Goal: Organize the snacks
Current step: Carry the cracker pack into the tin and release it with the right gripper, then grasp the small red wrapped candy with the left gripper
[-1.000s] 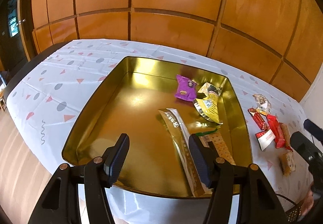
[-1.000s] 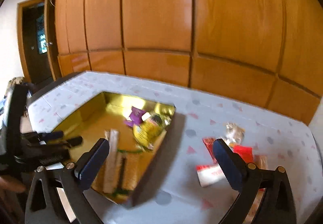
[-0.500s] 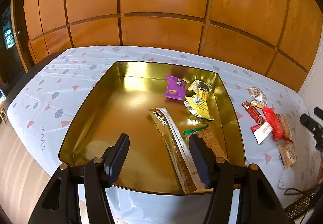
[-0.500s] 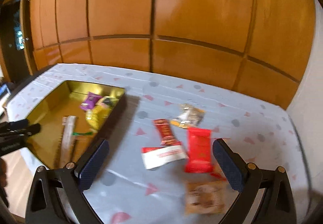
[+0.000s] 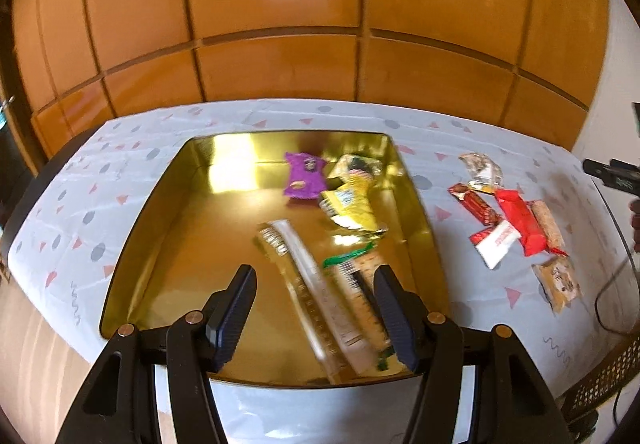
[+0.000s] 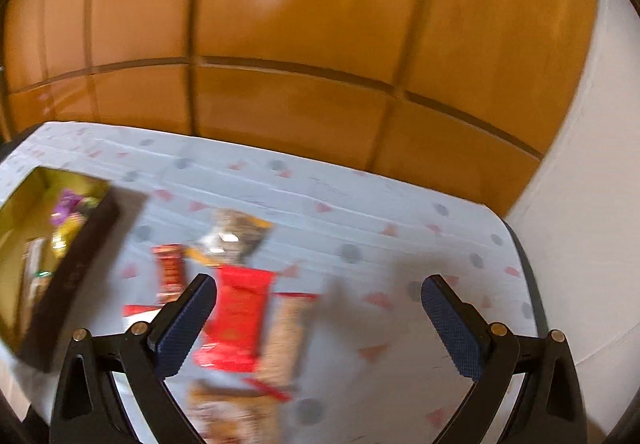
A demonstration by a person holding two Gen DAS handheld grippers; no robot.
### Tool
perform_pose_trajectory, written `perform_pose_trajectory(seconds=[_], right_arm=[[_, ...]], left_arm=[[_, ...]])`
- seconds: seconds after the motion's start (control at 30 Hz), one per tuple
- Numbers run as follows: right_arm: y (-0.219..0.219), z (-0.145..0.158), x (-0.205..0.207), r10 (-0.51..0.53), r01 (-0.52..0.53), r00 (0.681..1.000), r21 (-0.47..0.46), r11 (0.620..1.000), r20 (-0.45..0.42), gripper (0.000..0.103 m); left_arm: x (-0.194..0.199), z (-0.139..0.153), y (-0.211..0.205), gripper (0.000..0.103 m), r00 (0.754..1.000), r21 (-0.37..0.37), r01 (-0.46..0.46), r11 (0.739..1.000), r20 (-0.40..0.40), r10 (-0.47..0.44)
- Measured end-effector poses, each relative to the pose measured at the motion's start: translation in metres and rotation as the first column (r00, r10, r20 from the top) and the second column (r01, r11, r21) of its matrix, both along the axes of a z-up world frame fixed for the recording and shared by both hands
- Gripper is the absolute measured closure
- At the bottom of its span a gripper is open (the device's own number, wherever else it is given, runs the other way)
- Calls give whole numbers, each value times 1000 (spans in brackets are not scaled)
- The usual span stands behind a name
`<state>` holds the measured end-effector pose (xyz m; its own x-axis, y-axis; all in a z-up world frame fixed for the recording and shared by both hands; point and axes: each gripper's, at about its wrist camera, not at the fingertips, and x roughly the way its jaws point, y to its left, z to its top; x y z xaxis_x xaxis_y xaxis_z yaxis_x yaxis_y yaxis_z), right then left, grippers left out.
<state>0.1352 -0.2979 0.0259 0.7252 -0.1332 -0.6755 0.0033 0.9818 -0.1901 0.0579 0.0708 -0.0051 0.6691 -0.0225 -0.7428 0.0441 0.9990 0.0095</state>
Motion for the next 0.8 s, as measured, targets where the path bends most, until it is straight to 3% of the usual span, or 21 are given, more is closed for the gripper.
perform_pose_trajectory(seconds=[0.17,0.33,0.47,0.6,0.7,0.8], right_arm=[[-56,-27,27,-106,112,991,69,991,-78,0],[-106,-59,39,-232,299,939,268,916,-253,0],[-123,-69,39,-273,381,904,330,864,-329,0],[-124,-65,38,-258,372,912,373,850,-320,0],[-119,-57,36,-246,347,924,371,861,-293,0],[-116,-53,37,-234,327,932,370,870,-276,0]], left_arm=[[10,7,-27,41,996,2,82,997,-21,-82],[30,10,-61,46,986,-23,153,988,-63,-154],[51,8,-97,65,963,-84,231,969,-120,-240],[77,-3,-136,65,939,-135,278,951,-172,-299],[98,-17,-160,65,930,-118,275,954,-218,-295],[124,-37,-175,65,918,-150,238,960,-287,-273]])
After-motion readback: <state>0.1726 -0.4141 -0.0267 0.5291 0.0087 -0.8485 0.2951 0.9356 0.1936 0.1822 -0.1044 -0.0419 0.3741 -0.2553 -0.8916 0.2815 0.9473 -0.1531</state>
